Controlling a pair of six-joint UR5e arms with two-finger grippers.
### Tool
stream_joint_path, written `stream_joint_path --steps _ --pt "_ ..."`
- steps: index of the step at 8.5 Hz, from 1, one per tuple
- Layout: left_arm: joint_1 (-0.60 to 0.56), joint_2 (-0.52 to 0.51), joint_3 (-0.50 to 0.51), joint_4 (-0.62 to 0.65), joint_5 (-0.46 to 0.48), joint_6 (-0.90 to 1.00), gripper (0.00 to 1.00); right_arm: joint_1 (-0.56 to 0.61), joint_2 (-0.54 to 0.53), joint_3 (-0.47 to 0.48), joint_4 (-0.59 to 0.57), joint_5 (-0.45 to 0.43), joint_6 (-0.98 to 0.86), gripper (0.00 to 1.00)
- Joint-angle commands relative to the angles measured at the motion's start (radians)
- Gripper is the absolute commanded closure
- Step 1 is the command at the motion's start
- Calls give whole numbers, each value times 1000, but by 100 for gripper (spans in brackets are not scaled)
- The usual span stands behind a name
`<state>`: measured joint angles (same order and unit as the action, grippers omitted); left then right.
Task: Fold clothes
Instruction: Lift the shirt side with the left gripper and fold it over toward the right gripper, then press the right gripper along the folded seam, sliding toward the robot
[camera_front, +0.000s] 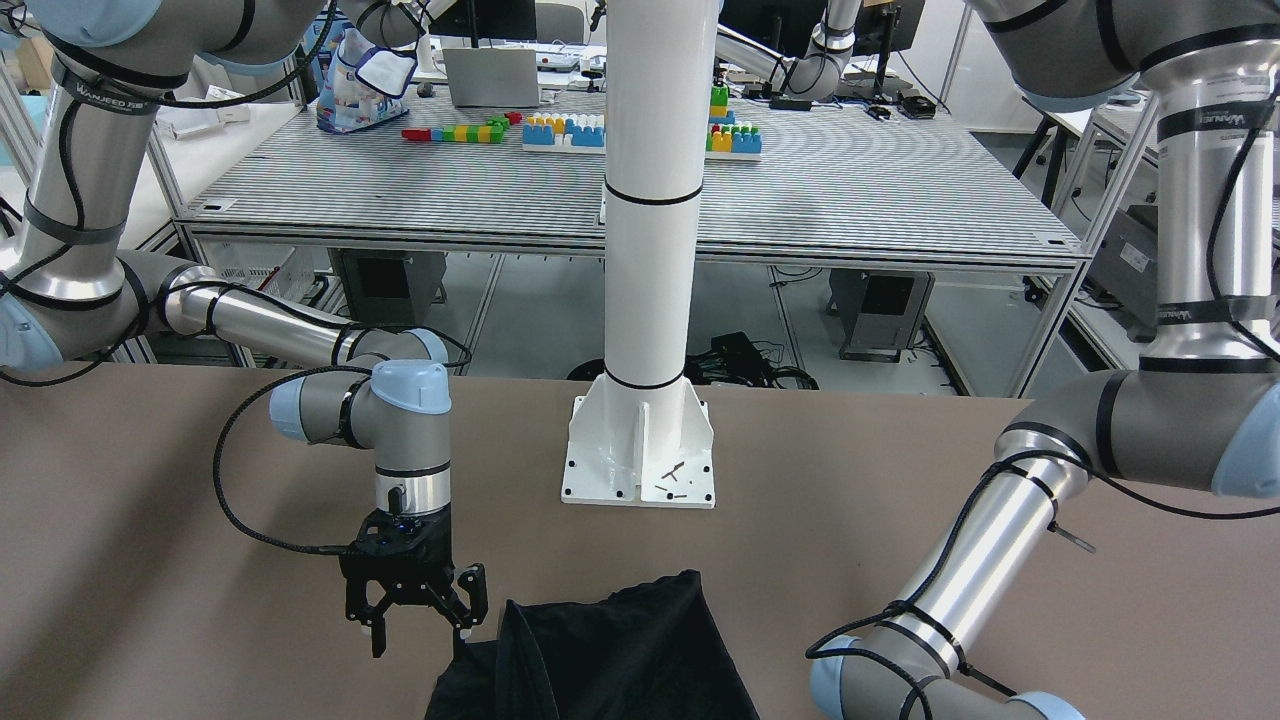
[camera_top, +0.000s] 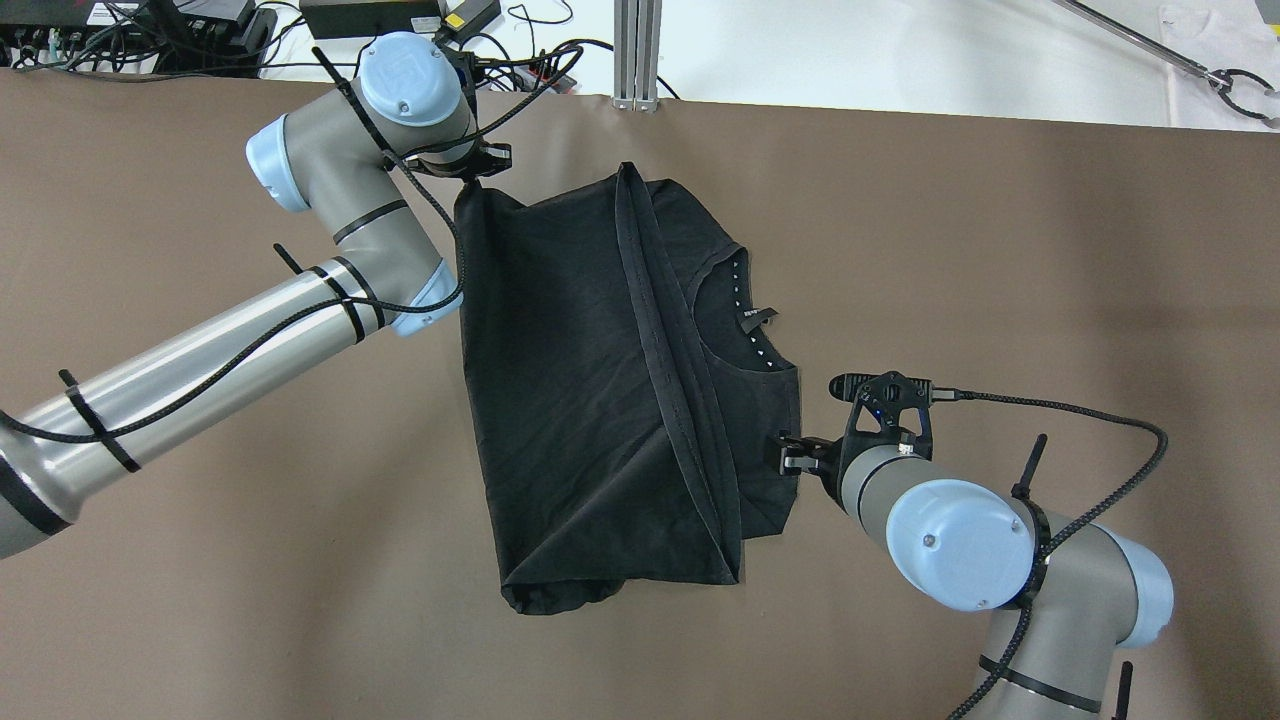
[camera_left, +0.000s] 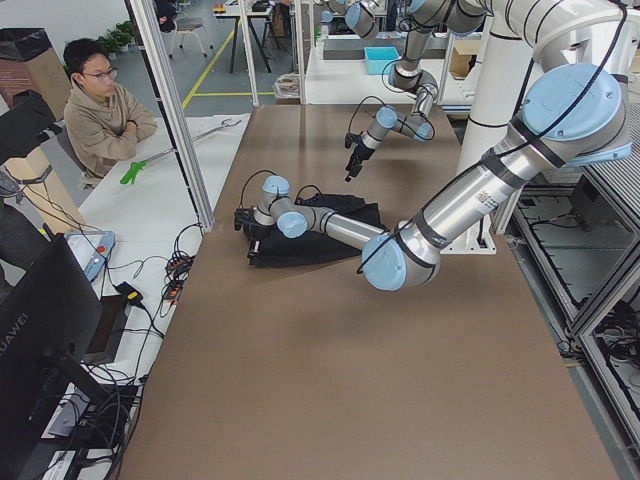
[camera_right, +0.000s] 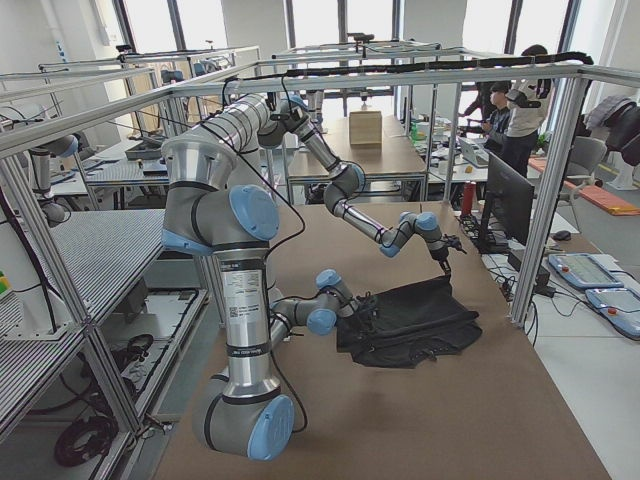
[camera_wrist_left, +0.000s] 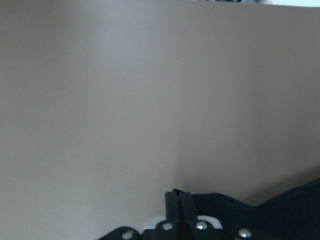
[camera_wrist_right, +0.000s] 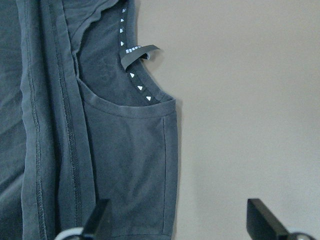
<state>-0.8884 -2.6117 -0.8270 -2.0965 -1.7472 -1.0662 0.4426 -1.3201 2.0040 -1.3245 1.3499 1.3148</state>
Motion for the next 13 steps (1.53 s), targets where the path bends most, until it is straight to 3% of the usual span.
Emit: stream_joint_path --steps 1,3,4,5,7,10,11,13 --pt "-3 -79 138 -80 2 6 100 1 1 -1 20 2 11 6" --pt "-47 -82 131 -80 -33 12 100 -1 1 -2 118 0 27 6" --pt "-58 -68 129 -80 -58 29 40 -2 2 -2 128 -2 41 6" --pt "-52 -24 90 -80 -39 34 0 -2 10 -5 102 -2 31 6" --pt "-52 88 -54 -80 -23 64 0 -10 66 -74 29 5 -56 5" --pt "-50 140 -107 -79 -20 78 0 -62 171 -70 -175 2 -161 6" --pt "-50 163 -127 -79 -18 78 0 -65 211 -77 -206 3 -192 9" --pt "-50 188 -155 -79 -17 68 0 -100 300 -149 -243 -8 -201 25"
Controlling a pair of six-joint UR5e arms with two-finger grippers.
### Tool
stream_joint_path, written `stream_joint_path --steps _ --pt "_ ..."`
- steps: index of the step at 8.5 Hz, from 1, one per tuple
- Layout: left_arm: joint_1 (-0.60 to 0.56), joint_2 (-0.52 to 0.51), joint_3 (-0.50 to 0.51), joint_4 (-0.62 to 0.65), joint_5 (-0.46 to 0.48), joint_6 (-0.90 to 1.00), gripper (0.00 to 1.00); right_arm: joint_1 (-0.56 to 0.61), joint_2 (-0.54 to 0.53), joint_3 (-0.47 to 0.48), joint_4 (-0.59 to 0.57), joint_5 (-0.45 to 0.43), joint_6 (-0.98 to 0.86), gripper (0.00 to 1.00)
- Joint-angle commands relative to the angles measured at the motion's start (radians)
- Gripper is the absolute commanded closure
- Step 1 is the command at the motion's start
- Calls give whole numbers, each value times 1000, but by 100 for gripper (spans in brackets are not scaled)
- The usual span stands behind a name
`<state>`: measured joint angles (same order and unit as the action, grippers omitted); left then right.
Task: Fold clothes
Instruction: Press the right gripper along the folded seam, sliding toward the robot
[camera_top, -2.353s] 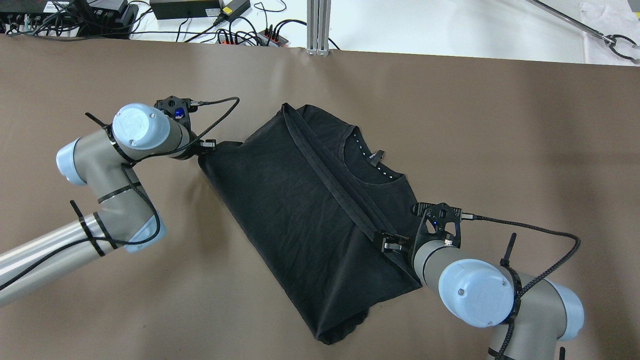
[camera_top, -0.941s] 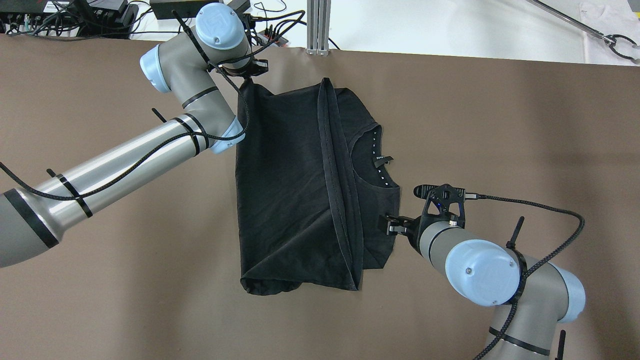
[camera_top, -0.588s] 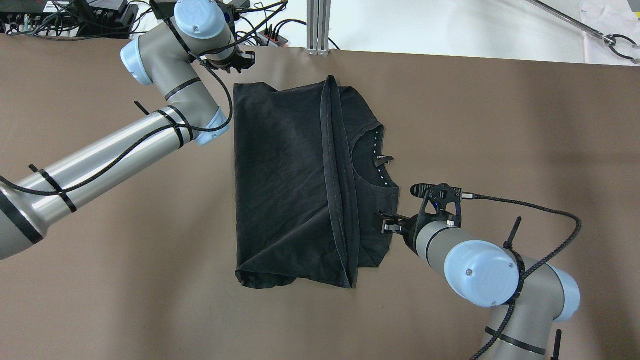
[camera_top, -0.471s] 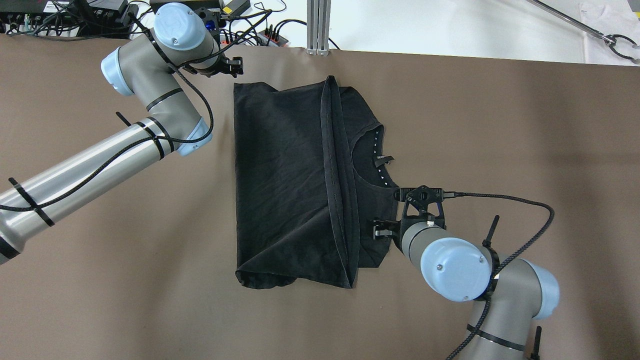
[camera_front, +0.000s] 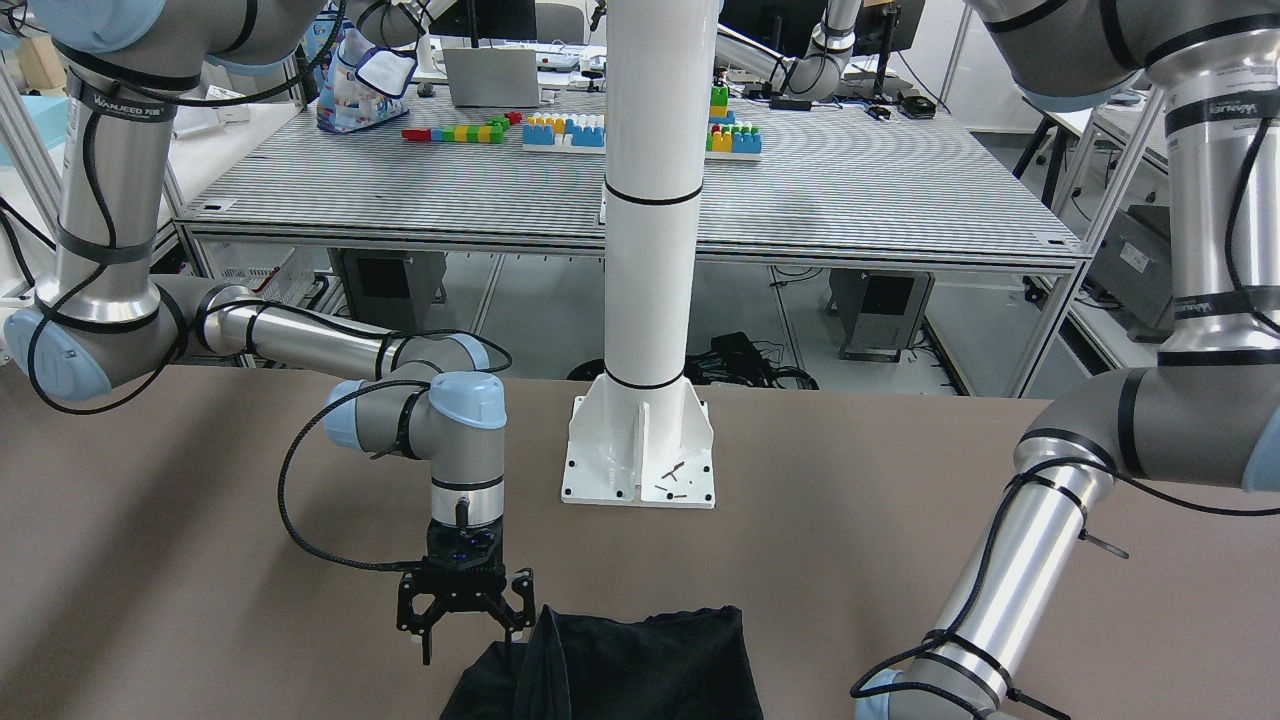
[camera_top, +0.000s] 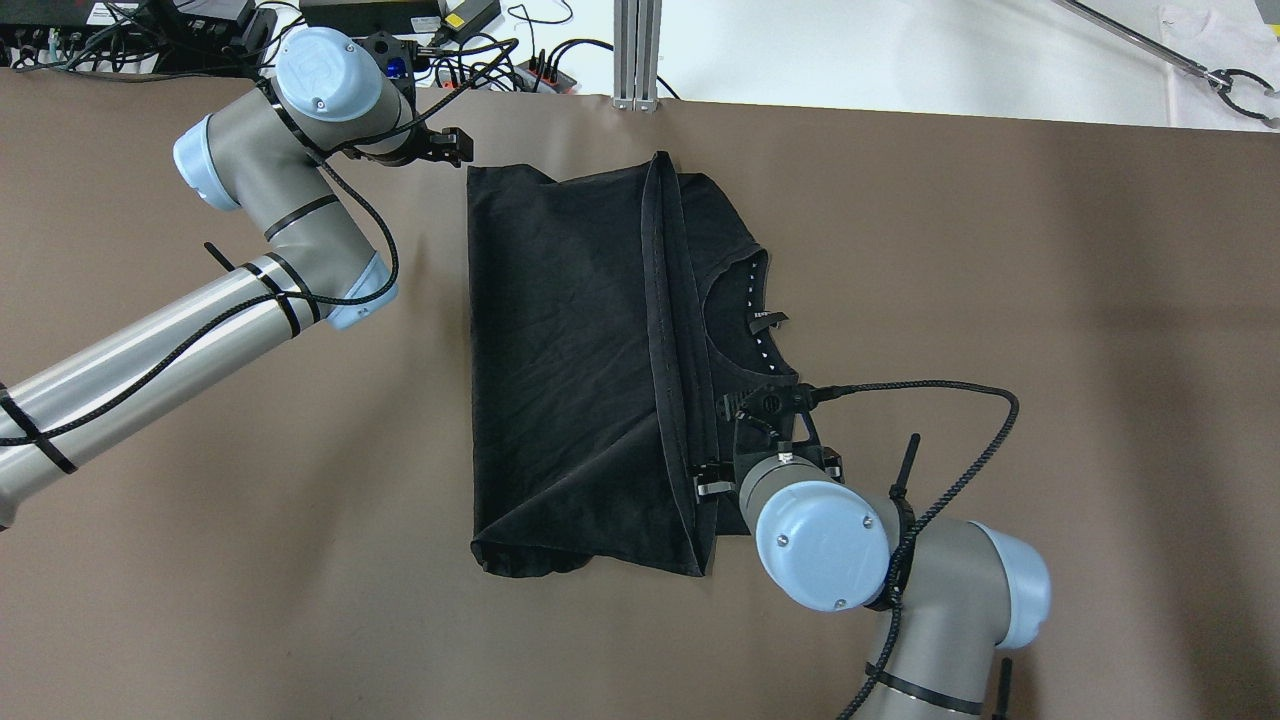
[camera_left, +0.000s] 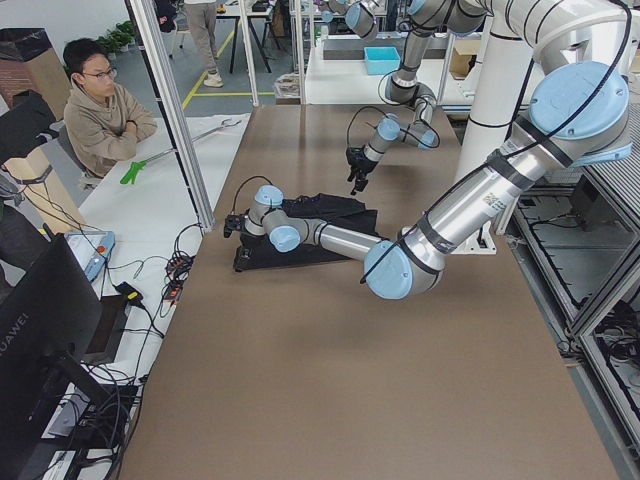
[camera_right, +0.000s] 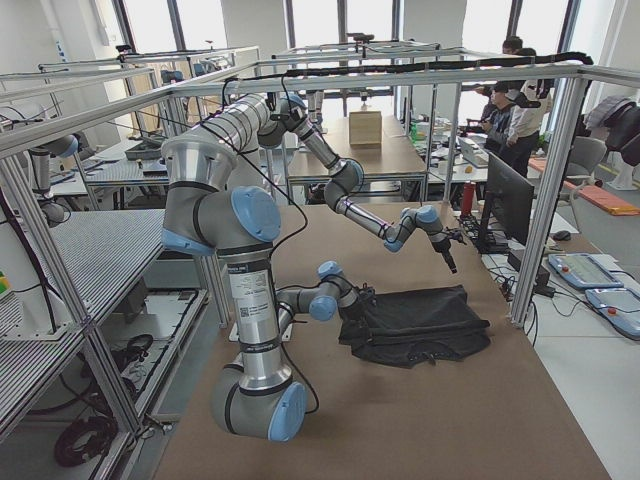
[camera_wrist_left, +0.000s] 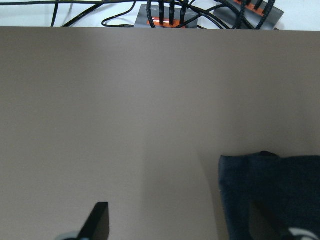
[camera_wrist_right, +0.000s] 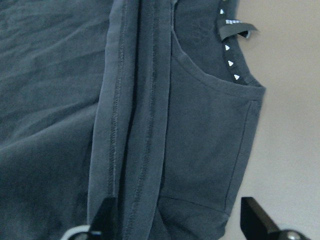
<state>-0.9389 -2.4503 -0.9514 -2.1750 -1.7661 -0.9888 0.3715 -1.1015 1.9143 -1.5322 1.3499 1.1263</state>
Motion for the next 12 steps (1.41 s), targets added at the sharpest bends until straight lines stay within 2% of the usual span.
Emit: stream_joint_path --steps 1,4,5,8,9,11,12 --pt "0 30 -36 0 2 -13 0 -34 92 -75 -36 -17 -10 31" --pt "9 34 -38 0 30 -19 0 -37 92 -89 -28 -15 123 35" --pt "9 33 -38 0 30 -19 0 -37 91 -86 -22 -17 147 33" --pt "9 28 -38 1 33 -19 0 -37 42 -83 189 -18 176 7" --pt "9 28 -38 1 34 -24 0 -37 28 -80 228 -20 194 6" --pt "9 28 -38 1 34 -27 0 -37 32 -75 233 -34 228 6" --pt "9 28 -38 1 34 -27 0 -49 26 -70 248 -57 327 6"
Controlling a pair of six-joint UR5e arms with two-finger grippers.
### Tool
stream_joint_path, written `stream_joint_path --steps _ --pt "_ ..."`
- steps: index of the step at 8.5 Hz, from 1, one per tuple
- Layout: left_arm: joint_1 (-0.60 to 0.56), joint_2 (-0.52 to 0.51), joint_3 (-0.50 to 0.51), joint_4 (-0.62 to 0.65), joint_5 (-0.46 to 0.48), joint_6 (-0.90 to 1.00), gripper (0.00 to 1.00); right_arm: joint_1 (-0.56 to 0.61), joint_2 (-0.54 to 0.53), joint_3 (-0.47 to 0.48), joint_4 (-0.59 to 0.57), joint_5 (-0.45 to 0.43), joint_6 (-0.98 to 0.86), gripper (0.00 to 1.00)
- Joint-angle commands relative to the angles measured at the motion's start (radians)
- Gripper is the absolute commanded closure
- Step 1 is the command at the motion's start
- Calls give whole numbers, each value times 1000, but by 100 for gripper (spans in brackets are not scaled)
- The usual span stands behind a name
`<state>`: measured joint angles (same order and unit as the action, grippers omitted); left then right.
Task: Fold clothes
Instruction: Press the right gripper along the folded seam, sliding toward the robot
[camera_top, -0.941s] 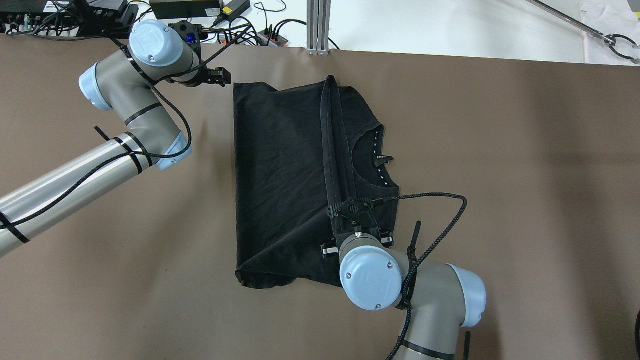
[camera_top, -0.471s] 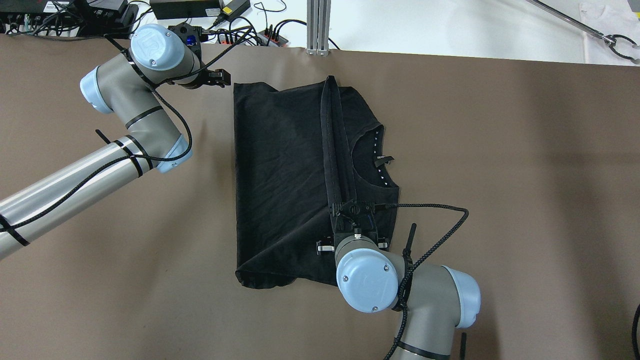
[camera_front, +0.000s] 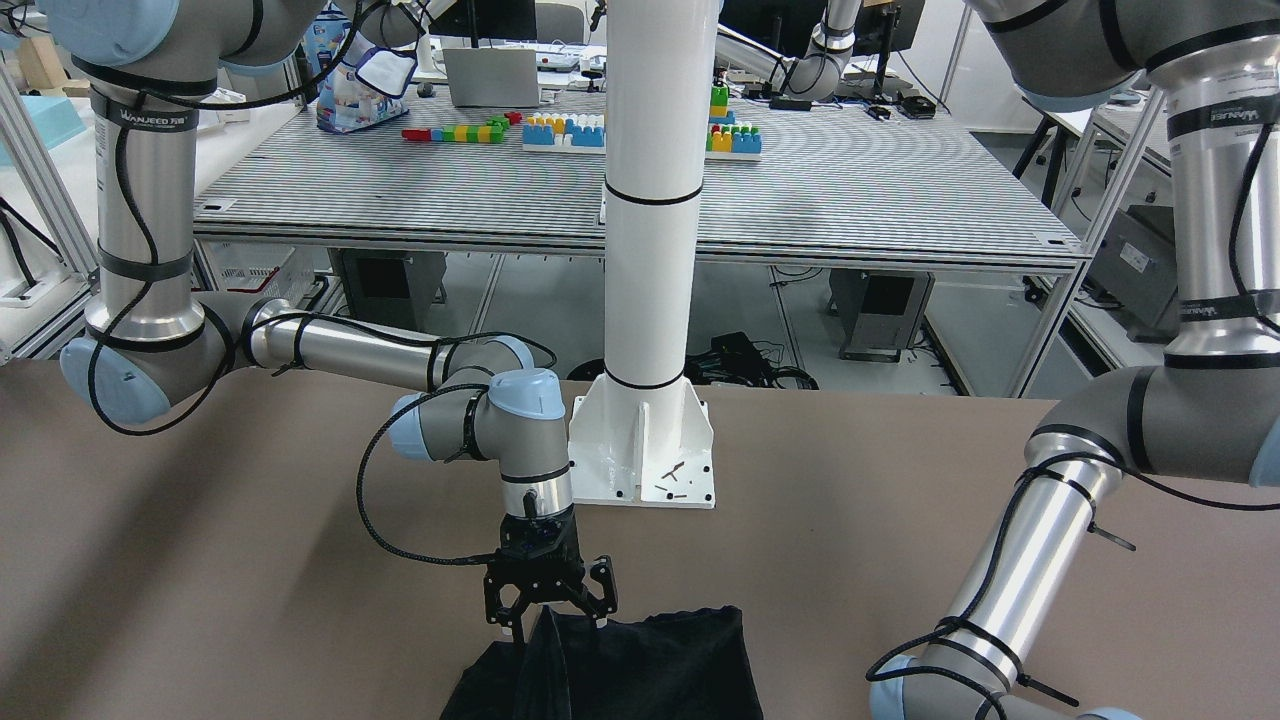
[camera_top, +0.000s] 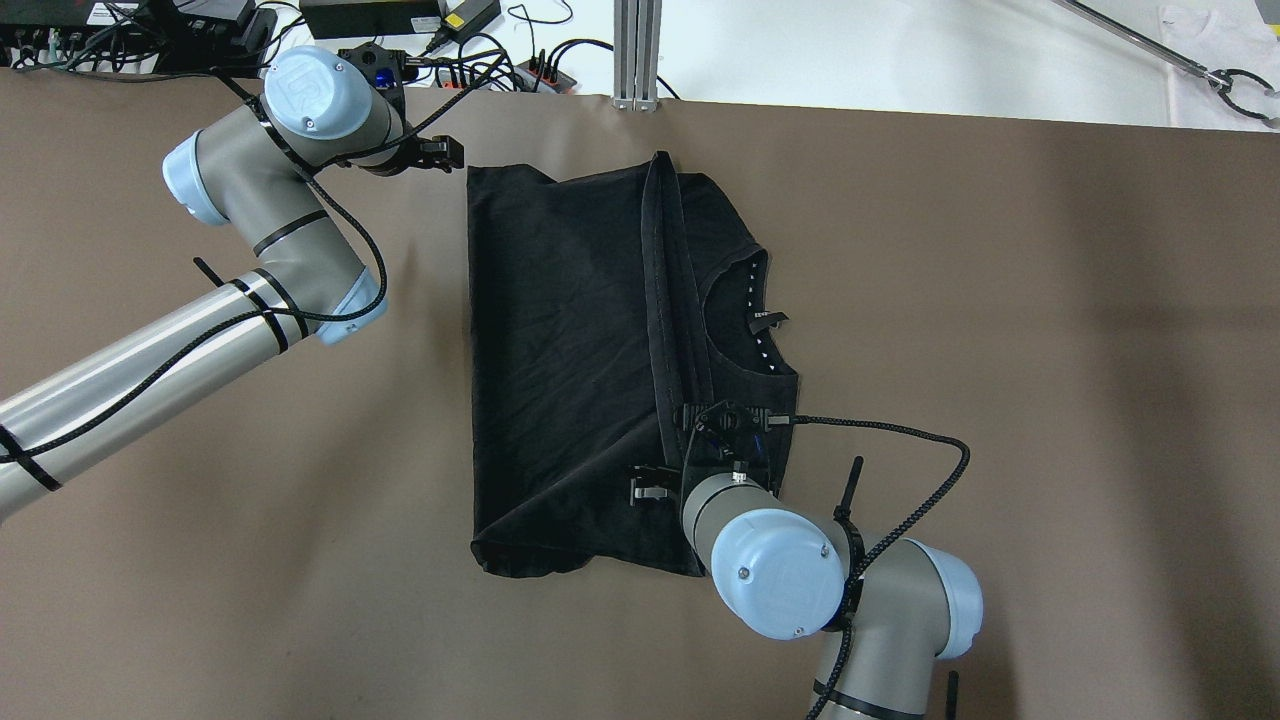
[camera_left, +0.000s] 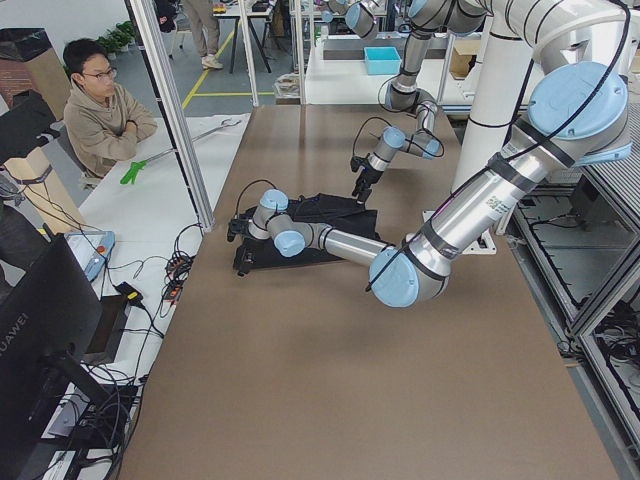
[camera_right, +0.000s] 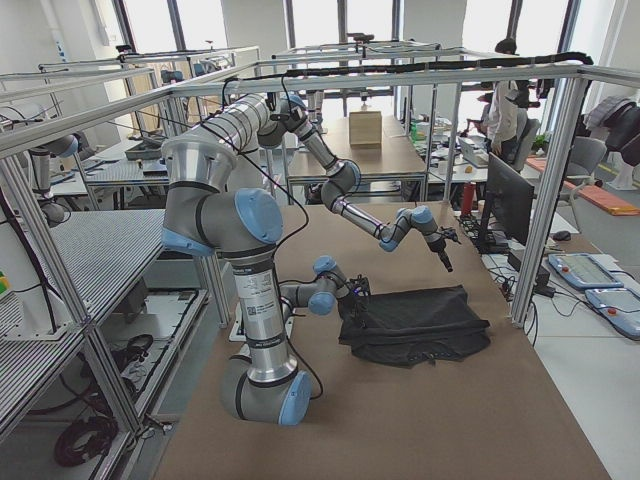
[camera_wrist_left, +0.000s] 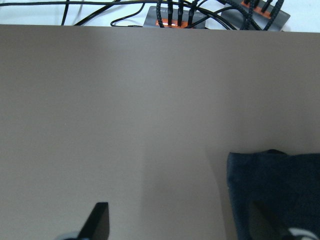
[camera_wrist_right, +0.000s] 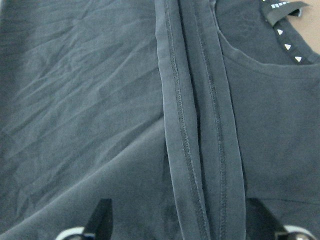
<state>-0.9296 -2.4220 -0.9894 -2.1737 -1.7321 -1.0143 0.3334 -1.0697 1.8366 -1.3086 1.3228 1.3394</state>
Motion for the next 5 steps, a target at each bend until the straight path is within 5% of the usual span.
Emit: stream_joint_path --steps 1,3,5 --pt "-2 0 -2 0 0 -3 0 -23 -6 6 78 -33 170 6" --pt "0 0 0 0 0 -12 0 -25 -7 7 77 -68 164 6" --pt "0 0 -2 0 2 -29 0 -28 46 1 -149 -73 21 6"
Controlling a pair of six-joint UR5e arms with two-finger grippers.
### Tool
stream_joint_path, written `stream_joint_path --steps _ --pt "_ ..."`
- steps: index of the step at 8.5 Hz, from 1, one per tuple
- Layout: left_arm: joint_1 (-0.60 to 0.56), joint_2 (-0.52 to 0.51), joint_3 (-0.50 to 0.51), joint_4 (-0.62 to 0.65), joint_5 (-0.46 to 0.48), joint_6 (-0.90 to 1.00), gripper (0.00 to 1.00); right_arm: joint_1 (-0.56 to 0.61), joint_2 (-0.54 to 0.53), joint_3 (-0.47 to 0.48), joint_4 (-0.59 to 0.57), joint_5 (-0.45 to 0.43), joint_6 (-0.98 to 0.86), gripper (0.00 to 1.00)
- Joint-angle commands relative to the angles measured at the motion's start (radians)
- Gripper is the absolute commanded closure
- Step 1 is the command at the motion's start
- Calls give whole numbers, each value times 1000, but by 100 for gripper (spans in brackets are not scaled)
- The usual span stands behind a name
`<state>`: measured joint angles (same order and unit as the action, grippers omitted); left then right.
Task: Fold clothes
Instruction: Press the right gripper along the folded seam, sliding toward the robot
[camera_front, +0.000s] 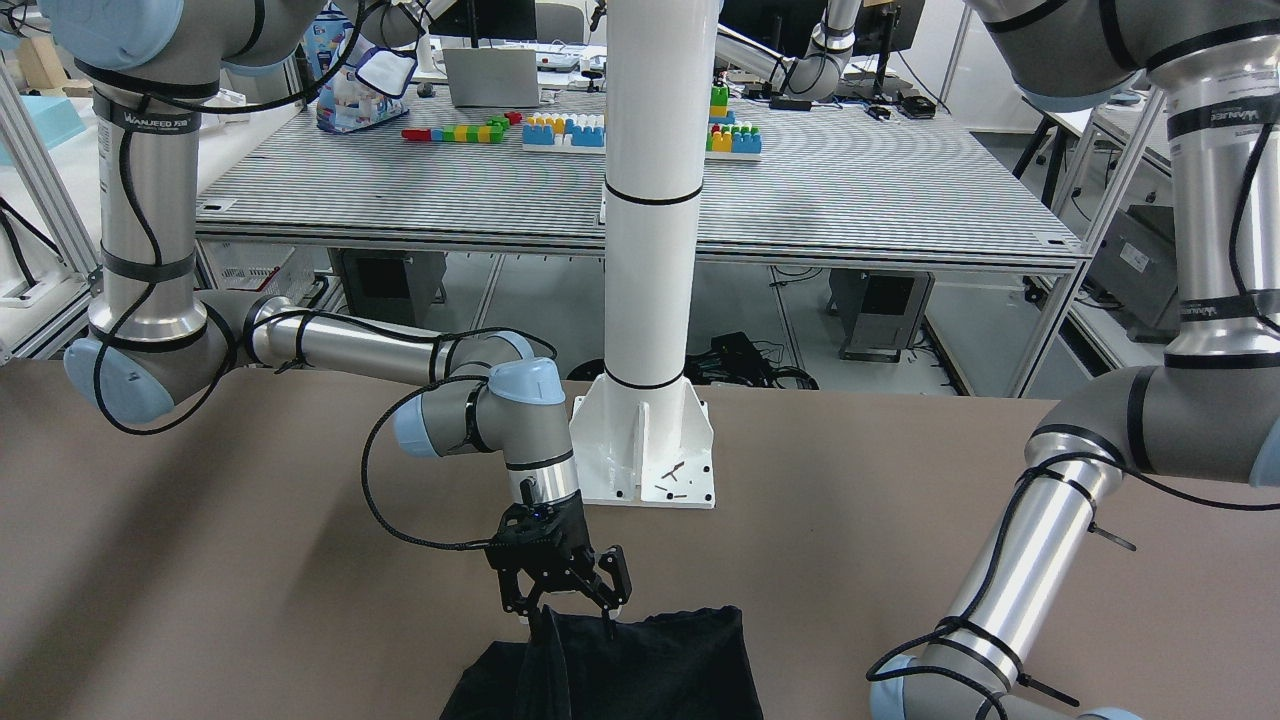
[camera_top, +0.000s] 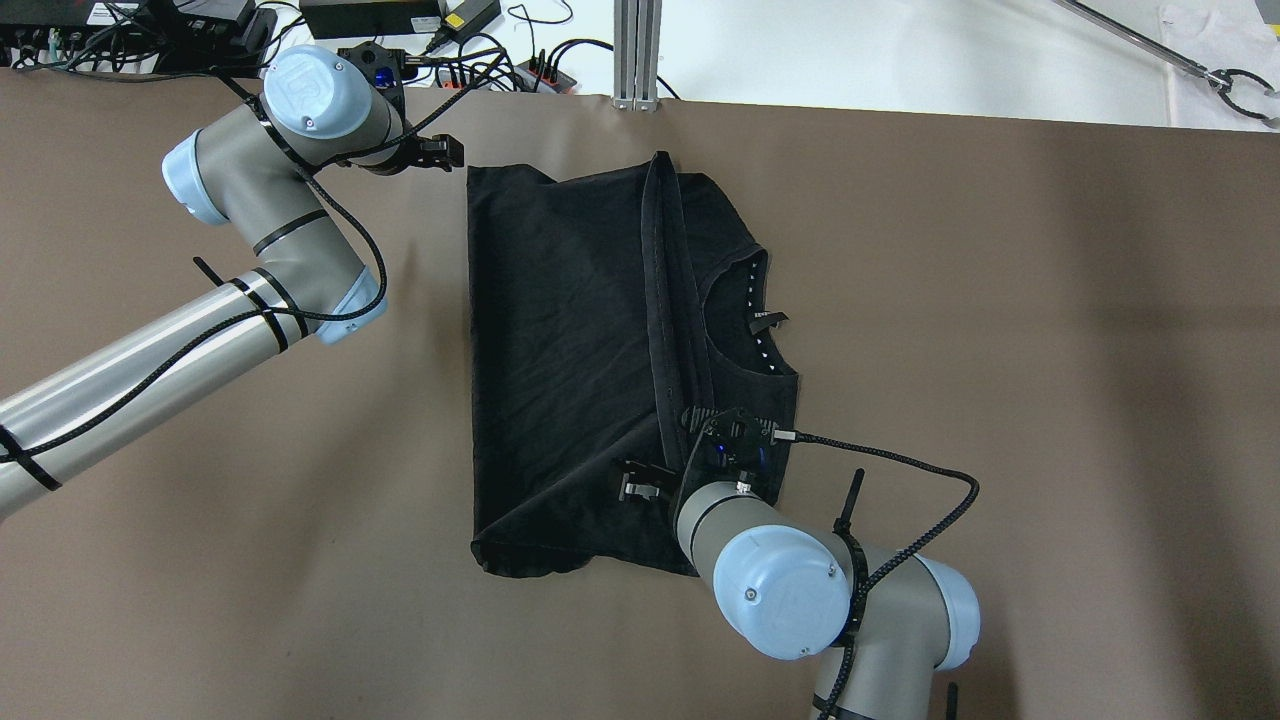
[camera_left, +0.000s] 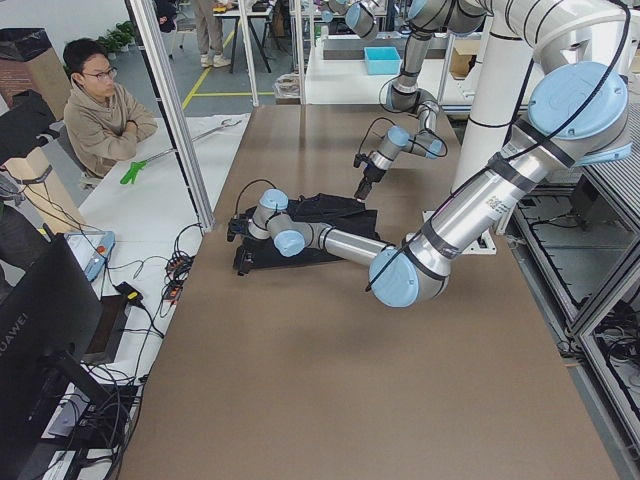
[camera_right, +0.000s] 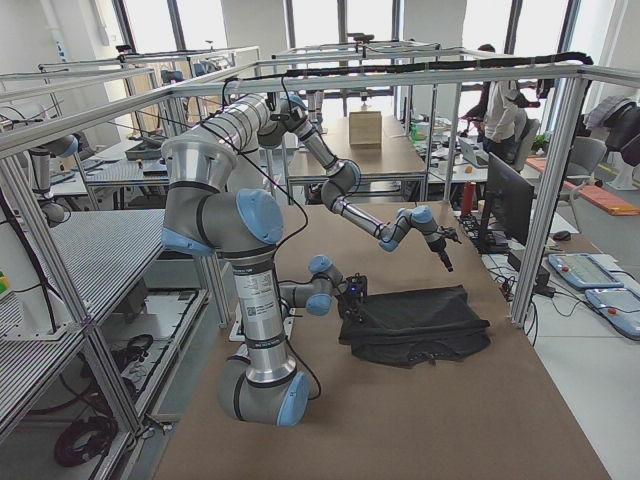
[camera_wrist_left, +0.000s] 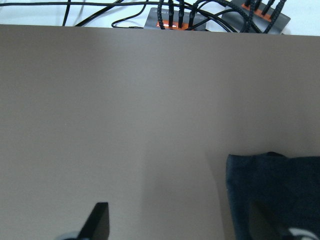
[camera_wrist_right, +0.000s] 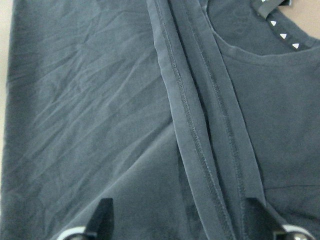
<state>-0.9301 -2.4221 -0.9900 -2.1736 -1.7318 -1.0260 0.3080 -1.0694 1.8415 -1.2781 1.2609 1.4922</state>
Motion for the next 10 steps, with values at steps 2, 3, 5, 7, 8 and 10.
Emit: stream_joint_path --steps 2,3,5,7,8,10 --pt "0 -2 -1 0 3 -29 0 -7 54 -11 -279 -14 -262 9" --pt "0 -5 -1 2 12 -31 0 -16 89 -60 -282 -17 -268 19" --pt "0 -5 -1 3 17 -32 0 -18 143 -168 -290 -23 -331 38" --pt "0 -8 -1 5 18 -32 0 -18 132 -160 -290 -17 -339 52" --pt "0 -9 -1 6 17 -32 0 -20 131 -153 -291 -17 -339 56" --pt "2 -9 -1 6 18 -32 0 -21 131 -137 -297 -15 -339 78"
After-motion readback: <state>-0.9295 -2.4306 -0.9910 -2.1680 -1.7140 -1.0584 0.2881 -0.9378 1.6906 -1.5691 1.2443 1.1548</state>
